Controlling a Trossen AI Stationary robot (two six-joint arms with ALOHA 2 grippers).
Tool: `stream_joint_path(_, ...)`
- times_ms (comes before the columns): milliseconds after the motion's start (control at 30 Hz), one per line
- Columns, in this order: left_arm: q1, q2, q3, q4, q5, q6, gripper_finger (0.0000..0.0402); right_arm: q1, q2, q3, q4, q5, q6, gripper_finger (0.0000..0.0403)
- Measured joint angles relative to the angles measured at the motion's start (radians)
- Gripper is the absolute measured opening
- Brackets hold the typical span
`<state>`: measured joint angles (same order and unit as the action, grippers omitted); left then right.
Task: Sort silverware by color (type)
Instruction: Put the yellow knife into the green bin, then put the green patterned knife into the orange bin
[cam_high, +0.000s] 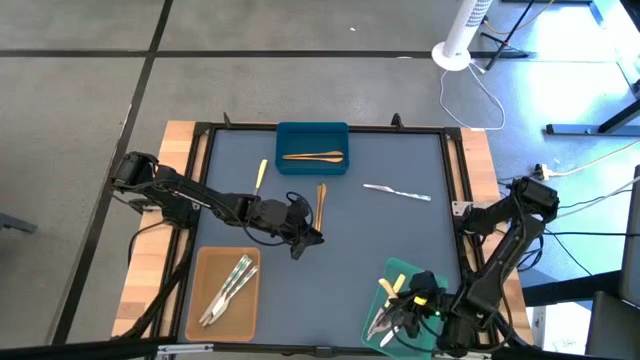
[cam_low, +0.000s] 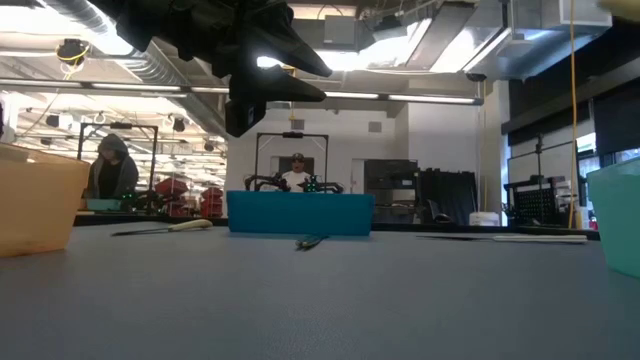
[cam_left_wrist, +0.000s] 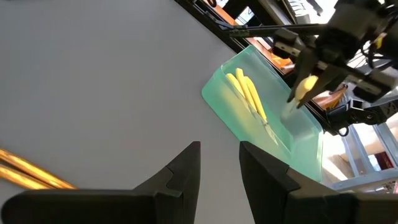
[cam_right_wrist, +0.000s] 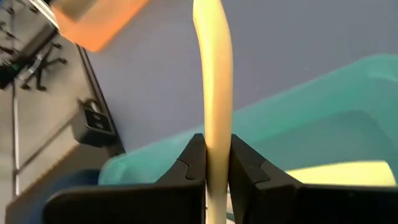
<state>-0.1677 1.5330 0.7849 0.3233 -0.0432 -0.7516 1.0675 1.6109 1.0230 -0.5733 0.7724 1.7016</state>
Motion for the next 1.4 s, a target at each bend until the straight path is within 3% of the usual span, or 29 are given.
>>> stream_joint_path(167, 0.0, 0.0, 0.0, 0.0, 0.0, 0.0, 0.0106, 0.0, 0.027, -0.035, 0.003, -0.068, 0.036, 0.0021)
stream_joint_path(1000, 0.0, 0.0, 0.0, 0.0, 0.0, 0.001, 0.0106, -0.001, 0.044, -0.051, -0.012, -0.092, 0.048, 0.0023)
stream_joint_path(1100, 0.0, 0.0, 0.0, 0.0, 0.0, 0.001, 0.0106, -0.001, 0.044, -0.051, -0.012, -0.092, 0.048, 0.0041)
stream_joint_path(1400, 0.0, 0.0, 0.0, 0.0, 0.0, 0.001, 0.0106, -0.001, 0.044, -0.051, -0.012, -0.093, 0.048, 0.0144)
